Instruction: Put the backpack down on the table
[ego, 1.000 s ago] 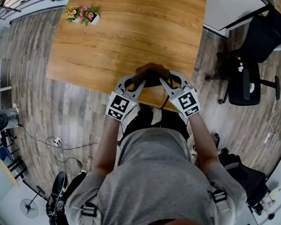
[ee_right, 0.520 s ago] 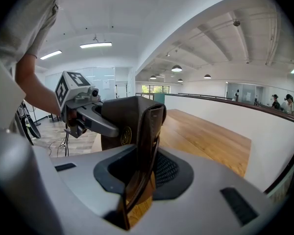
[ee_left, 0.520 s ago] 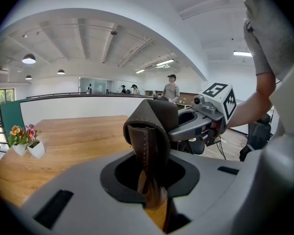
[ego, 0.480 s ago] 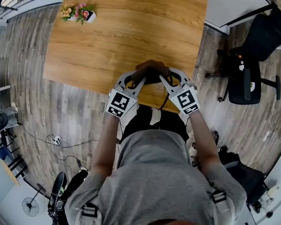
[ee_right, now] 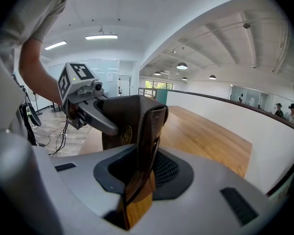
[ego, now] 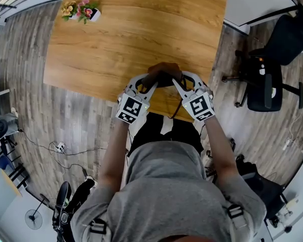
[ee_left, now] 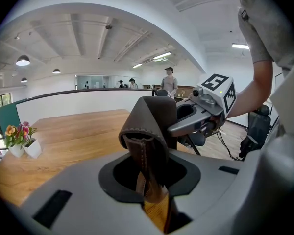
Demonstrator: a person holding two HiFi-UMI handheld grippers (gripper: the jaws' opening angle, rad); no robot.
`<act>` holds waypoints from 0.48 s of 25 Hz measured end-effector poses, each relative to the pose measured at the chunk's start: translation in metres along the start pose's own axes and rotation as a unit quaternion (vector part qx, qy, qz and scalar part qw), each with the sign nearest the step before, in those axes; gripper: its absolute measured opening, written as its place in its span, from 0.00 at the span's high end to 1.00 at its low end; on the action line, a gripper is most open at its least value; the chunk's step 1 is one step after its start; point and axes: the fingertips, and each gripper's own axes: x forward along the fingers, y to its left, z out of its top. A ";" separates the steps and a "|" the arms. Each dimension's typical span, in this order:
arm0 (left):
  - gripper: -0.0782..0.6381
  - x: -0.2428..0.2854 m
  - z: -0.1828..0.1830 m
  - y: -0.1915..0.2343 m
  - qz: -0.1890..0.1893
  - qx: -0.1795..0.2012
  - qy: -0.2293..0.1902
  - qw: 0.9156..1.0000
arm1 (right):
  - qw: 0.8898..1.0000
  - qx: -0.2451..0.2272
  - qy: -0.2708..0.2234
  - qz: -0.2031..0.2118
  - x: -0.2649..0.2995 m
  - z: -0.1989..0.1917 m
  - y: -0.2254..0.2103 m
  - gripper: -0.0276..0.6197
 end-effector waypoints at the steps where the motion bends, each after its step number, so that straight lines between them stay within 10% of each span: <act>1: 0.76 0.002 -0.001 0.001 -0.001 0.004 0.003 1.000 | 1.000 0.000 0.002 0.000 0.002 -0.002 -0.001 0.83; 12: 0.75 0.027 -0.018 0.008 0.000 0.025 0.033 0.999 | 1.000 -0.004 0.011 -0.004 0.018 -0.027 -0.013 0.82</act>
